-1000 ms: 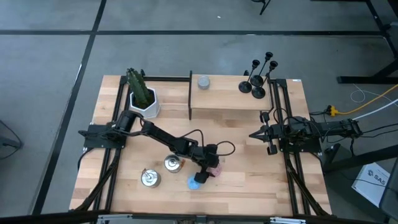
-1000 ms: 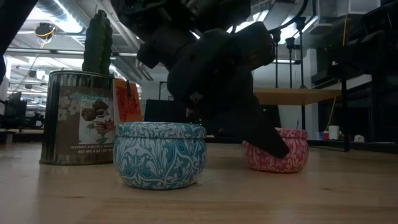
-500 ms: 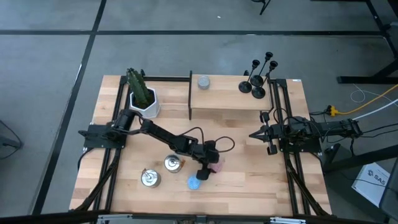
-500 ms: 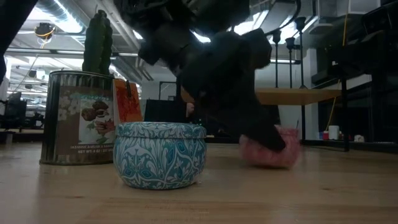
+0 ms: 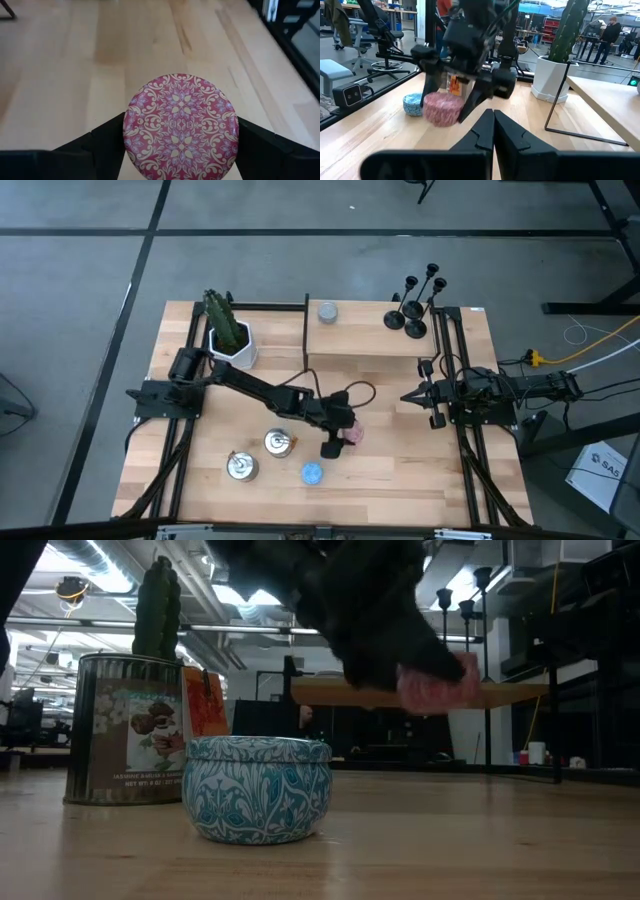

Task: Pick & Place candle stick holders
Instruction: Put the pink scented candle on the shelf

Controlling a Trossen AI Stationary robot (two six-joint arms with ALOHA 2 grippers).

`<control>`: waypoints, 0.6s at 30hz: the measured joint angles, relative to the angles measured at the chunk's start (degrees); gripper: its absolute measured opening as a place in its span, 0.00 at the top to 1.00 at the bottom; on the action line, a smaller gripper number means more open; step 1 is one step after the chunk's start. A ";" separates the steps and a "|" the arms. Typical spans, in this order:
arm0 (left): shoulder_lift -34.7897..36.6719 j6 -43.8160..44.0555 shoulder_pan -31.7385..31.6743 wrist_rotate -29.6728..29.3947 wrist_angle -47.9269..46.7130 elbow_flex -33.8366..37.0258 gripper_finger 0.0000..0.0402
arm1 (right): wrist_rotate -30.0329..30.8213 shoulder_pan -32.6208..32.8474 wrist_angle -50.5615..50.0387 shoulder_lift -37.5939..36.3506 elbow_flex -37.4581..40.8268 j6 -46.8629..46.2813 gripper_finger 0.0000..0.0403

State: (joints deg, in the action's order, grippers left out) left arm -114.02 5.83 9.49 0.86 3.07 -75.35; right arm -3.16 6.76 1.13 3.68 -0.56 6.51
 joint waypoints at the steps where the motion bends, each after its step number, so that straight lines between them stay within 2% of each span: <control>1: 0.80 0.02 -0.23 -0.08 -0.45 0.00 0.27 | 0.00 0.01 0.01 0.00 0.00 -0.01 0.97; 10: 6.09 -0.11 -1.99 -0.67 -3.15 -0.02 0.27 | 0.09 0.00 0.00 0.00 0.00 -0.01 0.97; 18: 11.17 0.02 -4.19 -6.04 -6.24 -0.02 0.27 | 0.13 0.00 0.00 0.00 0.00 0.01 0.97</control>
State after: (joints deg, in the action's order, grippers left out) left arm -102.85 5.85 5.31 -5.18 -3.17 -75.37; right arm -3.03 6.77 1.13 3.68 -0.56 6.52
